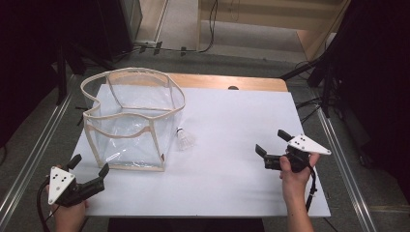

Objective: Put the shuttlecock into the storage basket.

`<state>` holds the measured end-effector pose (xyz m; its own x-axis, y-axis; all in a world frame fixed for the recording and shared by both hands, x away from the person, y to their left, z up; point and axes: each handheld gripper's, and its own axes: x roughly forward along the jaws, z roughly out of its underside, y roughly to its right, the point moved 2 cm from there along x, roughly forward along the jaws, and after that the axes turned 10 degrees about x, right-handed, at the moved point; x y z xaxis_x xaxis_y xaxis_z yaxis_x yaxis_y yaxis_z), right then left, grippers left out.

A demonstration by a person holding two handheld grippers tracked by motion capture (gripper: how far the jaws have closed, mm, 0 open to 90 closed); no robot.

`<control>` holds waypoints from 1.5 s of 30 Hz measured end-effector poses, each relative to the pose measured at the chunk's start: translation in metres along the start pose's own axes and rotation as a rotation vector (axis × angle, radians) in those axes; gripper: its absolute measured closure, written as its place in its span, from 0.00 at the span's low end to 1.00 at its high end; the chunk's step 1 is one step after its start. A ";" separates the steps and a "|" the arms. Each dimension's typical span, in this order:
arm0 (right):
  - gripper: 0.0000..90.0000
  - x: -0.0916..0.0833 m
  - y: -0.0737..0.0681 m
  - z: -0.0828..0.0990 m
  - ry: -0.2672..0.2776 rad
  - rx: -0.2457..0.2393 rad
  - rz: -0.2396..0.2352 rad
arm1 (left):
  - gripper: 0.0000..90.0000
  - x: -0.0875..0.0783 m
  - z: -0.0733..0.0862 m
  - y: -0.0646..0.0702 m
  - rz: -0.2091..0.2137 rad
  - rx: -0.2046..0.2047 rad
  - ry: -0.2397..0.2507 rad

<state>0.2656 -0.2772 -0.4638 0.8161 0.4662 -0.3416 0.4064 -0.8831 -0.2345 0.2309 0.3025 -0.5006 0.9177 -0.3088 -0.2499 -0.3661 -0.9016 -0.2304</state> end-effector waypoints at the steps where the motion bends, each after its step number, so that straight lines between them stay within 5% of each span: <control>1: 0.00 0.000 0.000 0.000 0.000 0.000 0.000 | 0.10 0.000 0.000 0.000 0.000 0.000 0.000; 20: 0.00 0.038 -0.028 -0.015 -0.036 -0.051 -0.062 | 0.10 0.001 0.000 0.001 0.003 0.011 -0.008; 45: 0.00 0.068 -0.053 -0.023 -0.083 -0.064 -0.107 | 0.10 0.001 0.000 0.001 0.005 0.010 -0.009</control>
<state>0.3089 -0.2004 -0.4539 0.7310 0.5579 -0.3928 0.5165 -0.8287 -0.2159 0.2316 0.3016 -0.5009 0.9145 -0.3105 -0.2593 -0.3723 -0.8968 -0.2390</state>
